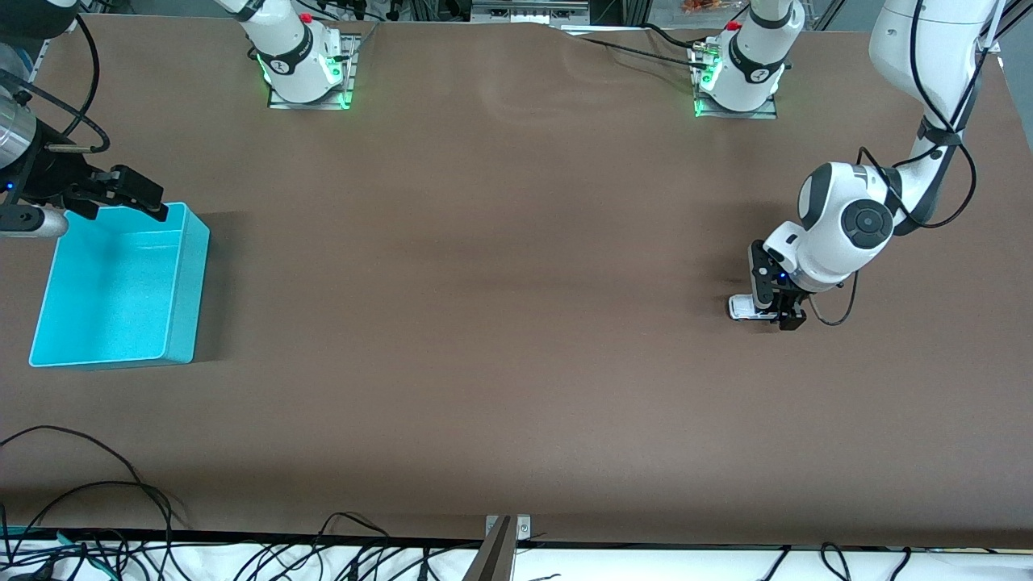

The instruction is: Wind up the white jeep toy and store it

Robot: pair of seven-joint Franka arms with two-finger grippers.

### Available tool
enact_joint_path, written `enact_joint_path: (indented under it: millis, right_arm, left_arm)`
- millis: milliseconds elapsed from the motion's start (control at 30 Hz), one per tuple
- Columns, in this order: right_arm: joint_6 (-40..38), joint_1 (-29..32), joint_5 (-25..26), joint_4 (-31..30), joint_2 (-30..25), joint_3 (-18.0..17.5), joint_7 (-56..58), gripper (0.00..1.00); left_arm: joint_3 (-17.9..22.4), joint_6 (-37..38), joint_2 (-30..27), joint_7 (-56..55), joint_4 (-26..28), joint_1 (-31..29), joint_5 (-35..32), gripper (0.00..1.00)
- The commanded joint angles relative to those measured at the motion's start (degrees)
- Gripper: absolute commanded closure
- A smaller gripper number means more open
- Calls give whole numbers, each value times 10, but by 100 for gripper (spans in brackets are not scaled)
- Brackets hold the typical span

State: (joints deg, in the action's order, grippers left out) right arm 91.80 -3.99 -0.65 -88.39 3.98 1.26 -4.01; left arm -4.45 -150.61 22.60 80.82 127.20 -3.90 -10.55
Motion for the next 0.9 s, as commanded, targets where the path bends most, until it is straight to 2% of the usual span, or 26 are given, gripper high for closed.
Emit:
enact_joint_path:
  millis: [0, 67, 134, 267, 434, 868]
  right_arm:
    - [-13, 3, -10, 17, 7, 1, 4, 0]
    - [-13, 3, -10, 17, 7, 1, 4, 0]
    - [-13, 3, -10, 17, 7, 1, 5, 0]
    - [-13, 3, -10, 17, 7, 1, 4, 0]
    - [-13, 3, -10, 17, 7, 1, 4, 0]
    - [-13, 3, -11, 17, 7, 1, 4, 0]
  left_arm:
    - [-4, -14, 13, 15, -8, -8, -16, 12]
    - [-4, -16, 13, 25, -8, -8, -16, 39]
    - [-4, -16, 14, 37, -8, -7, -16, 59]
    - [-5, -16, 14, 43, -9, -5, -16, 81]
    - [-5, -16, 17, 43, -10, -5, -16, 95]
    - [-4, -14, 25, 45, -14, -6, -17, 100]
